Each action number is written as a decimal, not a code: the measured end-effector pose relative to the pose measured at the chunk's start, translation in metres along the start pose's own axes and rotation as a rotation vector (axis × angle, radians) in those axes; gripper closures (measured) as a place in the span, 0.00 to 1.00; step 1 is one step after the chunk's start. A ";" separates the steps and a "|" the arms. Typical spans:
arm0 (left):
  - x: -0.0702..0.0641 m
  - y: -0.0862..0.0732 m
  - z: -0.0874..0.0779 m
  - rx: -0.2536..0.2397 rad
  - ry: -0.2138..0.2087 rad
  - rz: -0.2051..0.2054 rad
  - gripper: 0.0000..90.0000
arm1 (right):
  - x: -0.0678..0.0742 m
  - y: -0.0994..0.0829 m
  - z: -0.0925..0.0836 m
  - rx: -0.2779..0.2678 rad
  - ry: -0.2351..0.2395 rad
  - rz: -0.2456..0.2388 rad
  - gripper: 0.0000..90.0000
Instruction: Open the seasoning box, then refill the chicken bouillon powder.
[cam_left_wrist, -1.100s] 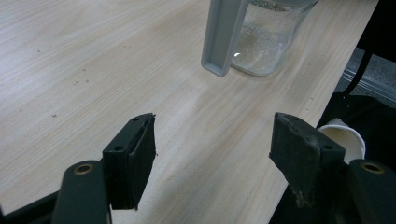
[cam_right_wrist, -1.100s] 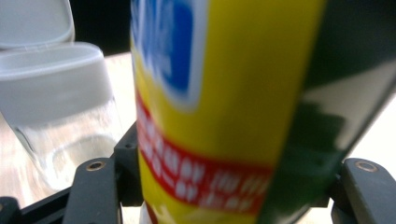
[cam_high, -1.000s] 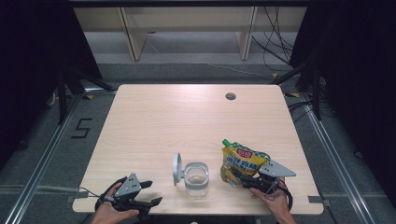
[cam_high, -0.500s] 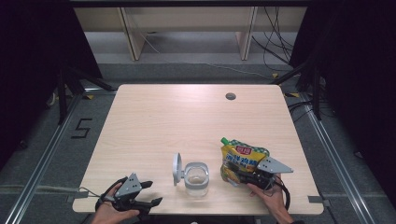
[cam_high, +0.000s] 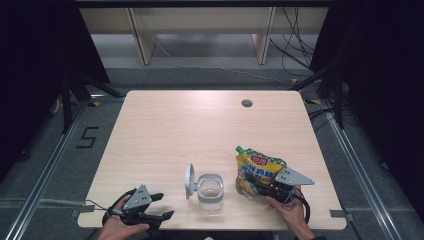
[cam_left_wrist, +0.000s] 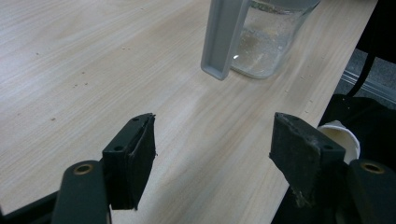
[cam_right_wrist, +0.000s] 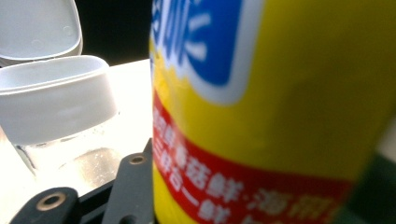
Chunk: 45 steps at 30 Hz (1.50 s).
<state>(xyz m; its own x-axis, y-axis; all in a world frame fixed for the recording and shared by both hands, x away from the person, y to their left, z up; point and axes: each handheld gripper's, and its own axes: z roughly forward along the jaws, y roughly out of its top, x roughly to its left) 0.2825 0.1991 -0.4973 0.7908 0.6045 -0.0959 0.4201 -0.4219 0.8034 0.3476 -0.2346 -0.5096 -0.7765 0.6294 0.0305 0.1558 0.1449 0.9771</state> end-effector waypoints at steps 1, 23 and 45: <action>0.000 0.000 0.000 0.001 -0.001 0.000 0.34 | 0.001 0.001 0.000 -0.014 0.016 0.014 0.65; 0.007 0.002 -0.002 -0.017 0.017 -0.031 0.28 | 0.009 0.018 -0.016 0.034 -0.057 -0.055 0.67; 0.010 0.002 -0.006 -0.017 0.052 -0.050 0.21 | 0.045 0.061 -0.046 0.151 -0.138 -0.323 0.67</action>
<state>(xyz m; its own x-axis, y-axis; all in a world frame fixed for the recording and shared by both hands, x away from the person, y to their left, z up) 0.2883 0.2084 -0.4936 0.7448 0.6588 -0.1058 0.4502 -0.3791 0.8085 0.2943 -0.2328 -0.4392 -0.7122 0.6283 -0.3130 0.0124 0.4571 0.8893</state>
